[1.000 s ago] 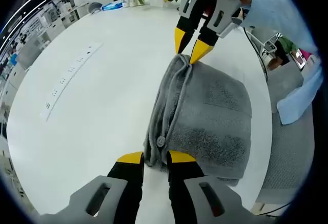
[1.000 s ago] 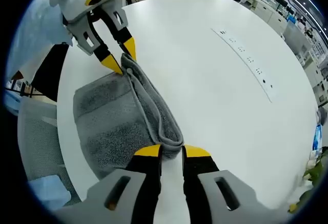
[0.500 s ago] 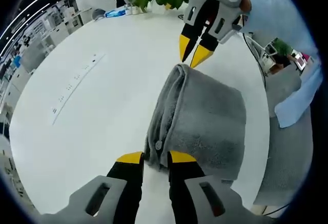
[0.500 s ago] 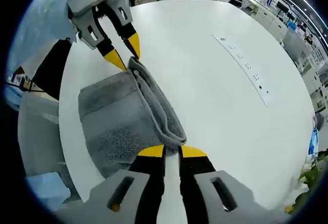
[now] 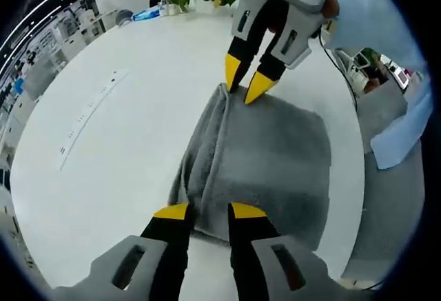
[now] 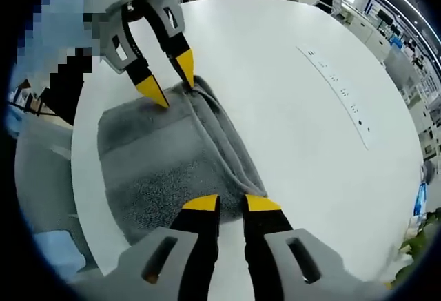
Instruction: Fold the towel on the table until its edges align and the towel forms a compact rectangular stack.
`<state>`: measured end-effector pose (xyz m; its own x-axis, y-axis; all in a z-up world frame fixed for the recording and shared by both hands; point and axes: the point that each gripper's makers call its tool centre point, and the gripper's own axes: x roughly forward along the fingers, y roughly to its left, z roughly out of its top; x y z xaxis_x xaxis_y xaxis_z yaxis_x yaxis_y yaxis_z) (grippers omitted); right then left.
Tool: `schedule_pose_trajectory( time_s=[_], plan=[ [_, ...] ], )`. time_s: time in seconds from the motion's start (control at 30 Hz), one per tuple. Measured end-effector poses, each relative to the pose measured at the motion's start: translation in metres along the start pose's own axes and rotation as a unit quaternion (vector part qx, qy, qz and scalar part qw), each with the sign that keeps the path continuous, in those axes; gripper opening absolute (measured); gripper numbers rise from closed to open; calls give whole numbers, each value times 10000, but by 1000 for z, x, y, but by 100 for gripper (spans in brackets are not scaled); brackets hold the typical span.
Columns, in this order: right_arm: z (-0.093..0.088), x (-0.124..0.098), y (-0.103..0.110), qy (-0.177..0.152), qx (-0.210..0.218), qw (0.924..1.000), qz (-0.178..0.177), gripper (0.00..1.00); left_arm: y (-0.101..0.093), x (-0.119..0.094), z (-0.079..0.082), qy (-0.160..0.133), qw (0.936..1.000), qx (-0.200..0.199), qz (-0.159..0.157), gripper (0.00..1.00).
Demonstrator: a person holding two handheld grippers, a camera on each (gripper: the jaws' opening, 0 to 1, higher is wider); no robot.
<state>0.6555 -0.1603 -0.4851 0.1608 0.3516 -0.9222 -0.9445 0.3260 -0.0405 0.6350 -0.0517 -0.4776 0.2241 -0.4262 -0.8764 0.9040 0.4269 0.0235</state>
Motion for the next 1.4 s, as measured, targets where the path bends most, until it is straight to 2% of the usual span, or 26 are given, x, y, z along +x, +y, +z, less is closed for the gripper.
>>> schedule_pose_trajectory(
  time_s=[0.03,0.07,0.2,0.23,0.3,0.37,0.43,0.53,0.97,1.17,1.4],
  plan=[
    [-1,1,0,9,2,10000,5,12,7,-2,5,-132,9997,53,199,24],
    [-2,2,1,17,11,10000,16,12,9,-4,7,-189,9995,55,244,25],
    [-5,4,0,29,41,10000,58,12,9,-9,13,-301,9991,157,247,26],
    [-5,4,0,26,50,10000,63,12,7,-7,14,-364,9991,147,150,25],
    [-6,5,0,28,83,9999,87,12,1,-3,10,-268,9996,53,-21,25],
    [-6,6,0,44,91,9999,99,13,-2,4,0,-18,9998,180,-61,26],
    [-6,5,1,46,89,9999,105,13,0,10,-7,35,9997,225,-5,26],
    [-7,7,2,63,96,9999,111,13,4,13,-7,-29,10000,15,19,27],
    [-11,12,3,-31,247,9995,179,13,6,20,-12,-58,9998,-206,-40,28],
    [-7,5,3,4,219,9996,186,14,6,13,-11,-107,9997,-236,-6,28],
    [-4,-6,3,-115,287,9994,149,22,7,-1,-6,-308,9987,-401,2,31]
  ],
)
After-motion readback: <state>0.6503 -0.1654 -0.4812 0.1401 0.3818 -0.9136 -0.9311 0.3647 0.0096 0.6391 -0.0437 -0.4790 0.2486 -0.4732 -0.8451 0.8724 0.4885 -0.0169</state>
